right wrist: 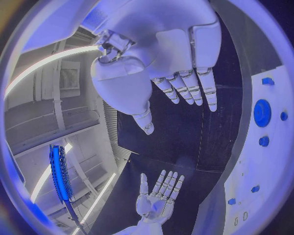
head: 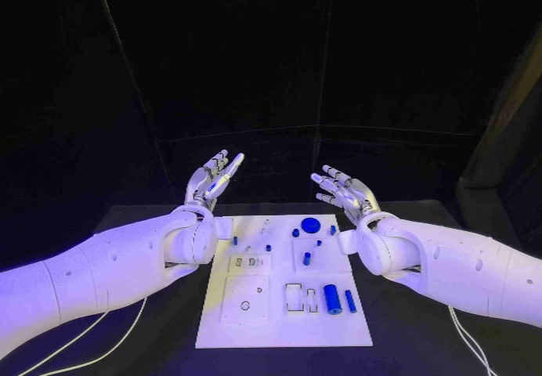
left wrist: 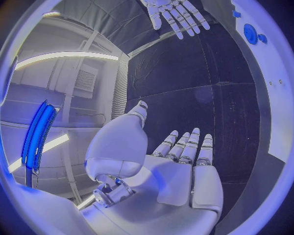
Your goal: Assemble the parts on the task board
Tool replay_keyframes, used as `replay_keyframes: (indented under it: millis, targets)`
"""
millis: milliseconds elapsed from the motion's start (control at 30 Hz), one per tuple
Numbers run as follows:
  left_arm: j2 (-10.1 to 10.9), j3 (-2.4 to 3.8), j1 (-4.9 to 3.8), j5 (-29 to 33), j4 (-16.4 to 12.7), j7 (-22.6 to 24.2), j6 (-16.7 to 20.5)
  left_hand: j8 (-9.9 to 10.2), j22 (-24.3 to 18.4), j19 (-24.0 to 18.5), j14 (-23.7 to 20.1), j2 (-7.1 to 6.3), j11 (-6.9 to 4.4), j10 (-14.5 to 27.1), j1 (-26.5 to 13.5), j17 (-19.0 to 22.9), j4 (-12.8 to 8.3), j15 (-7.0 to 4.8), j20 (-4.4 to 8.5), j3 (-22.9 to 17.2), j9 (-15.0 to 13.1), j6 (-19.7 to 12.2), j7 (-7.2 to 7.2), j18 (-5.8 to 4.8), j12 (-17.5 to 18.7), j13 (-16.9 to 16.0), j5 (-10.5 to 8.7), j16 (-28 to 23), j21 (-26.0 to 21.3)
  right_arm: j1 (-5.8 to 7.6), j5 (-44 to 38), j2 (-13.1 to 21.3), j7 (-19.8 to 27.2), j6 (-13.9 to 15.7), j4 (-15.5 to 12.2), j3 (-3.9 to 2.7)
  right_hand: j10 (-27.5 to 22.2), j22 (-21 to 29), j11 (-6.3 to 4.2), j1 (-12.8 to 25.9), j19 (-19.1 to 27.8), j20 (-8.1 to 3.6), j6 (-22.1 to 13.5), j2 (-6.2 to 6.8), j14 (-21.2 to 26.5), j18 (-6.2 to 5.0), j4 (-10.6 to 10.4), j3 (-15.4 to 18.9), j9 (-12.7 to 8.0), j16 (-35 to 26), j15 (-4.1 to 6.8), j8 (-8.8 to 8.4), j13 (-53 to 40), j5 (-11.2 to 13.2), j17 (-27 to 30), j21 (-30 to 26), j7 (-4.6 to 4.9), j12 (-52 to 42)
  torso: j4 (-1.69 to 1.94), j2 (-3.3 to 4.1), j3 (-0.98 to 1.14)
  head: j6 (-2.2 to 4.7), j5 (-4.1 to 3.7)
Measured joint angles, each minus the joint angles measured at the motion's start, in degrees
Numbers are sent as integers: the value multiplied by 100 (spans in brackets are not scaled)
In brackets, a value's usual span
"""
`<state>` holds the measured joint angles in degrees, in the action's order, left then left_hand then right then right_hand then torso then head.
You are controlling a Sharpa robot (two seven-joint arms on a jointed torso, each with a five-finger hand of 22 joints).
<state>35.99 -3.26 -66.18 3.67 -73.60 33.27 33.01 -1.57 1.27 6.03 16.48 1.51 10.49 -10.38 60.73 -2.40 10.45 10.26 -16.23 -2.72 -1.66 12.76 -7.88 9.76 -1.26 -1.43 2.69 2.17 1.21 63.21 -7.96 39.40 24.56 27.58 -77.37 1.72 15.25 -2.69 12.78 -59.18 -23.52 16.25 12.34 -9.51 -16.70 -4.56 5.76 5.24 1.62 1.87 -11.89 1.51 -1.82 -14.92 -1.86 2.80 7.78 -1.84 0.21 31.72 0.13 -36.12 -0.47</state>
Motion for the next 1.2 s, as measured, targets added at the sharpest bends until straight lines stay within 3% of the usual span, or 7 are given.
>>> replay_keyframes:
  millis: [233,300,400,533,733,933,1200]
  targets:
    - [-11,-1,-11,67,29,130,-221,-66,91,410,851,55,192,-558,119,-120,0,116,-43,0,-46,458,-32,0,-77,-54,0,201,178,62,-375,-95,-190,-687,228,26,1853,-138,18,-886,-1305,16,1495,85,-1907,-309,546,-119,143,323,26,295,-127,281,-121,342,106,-324,1,1,0,0,0]
    - [104,-1,-12,59,-35,147,-306,-242,194,910,1662,118,323,-1377,183,-239,-33,199,-41,-33,-136,1158,-65,-27,-274,-150,0,437,371,74,-619,-94,-207,-723,363,31,2333,-163,-21,-1079,-1614,6,1979,111,-2369,-353,672,-151,178,380,74,379,-145,336,-138,435,149,-398,-6,14,0,-36,-1]
    - [350,-3,-13,29,-3,158,-433,-606,493,2565,2798,132,316,-3052,396,-379,-167,176,-42,-32,-290,2491,-199,-98,-654,-301,0,782,1003,115,-1074,46,-203,-585,583,23,2914,-172,-83,-1315,-2001,-18,2604,130,-2934,-436,819,-189,208,394,142,458,-152,391,-148,542,241,-451,-38,69,-1,-74,22]
    - [382,-7,-12,-50,-73,158,-552,-740,540,3514,3464,115,182,-3879,631,-381,-355,13,-21,-7,-299,3289,-342,15,-699,-263,0,874,1254,145,-1560,70,-198,-454,629,23,3556,-172,-182,-1534,-2465,-96,3261,151,-3590,-446,940,-244,213,423,258,493,-159,412,-164,674,348,-451,-60,137,8,-69,30]
    - [552,-7,-13,-236,-285,146,-702,-739,527,4298,4260,59,19,-4502,1000,-497,-685,-210,139,2,-248,3783,-478,37,-716,-246,0,1023,1400,277,-2230,75,-200,-412,672,23,4154,-171,-307,-1642,-2956,-237,3811,148,-4266,-527,1008,-300,213,451,421,493,-165,412,-181,814,444,-451,-46,246,20,-29,15]
    - [859,-7,-35,-461,-661,110,-795,-739,468,4667,4627,-32,-90,-4893,1225,-653,-930,-332,263,-7,-232,4047,-481,39,-716,-287,0,1044,1411,489,-3162,86,-296,-429,763,22,4701,-206,-443,-1684,-3482,-440,4226,180,-4950,-526,1058,-350,216,513,617,493,-178,390,-236,1017,371,-413,-27,380,23,28,-10]
    - [1282,-5,-50,-690,-1299,22,-895,-738,431,4910,4867,-6,-190,-5219,1251,-837,-976,-451,364,-7,-232,4253,-408,38,-740,-350,0,1087,1411,776,-5073,63,-867,-644,744,14,5296,-447,-655,-1752,-4376,-824,4599,248,-6076,-525,1080,-408,219,910,964,445,-197,325,-501,1607,241,-342,-3,630,16,127,-43]
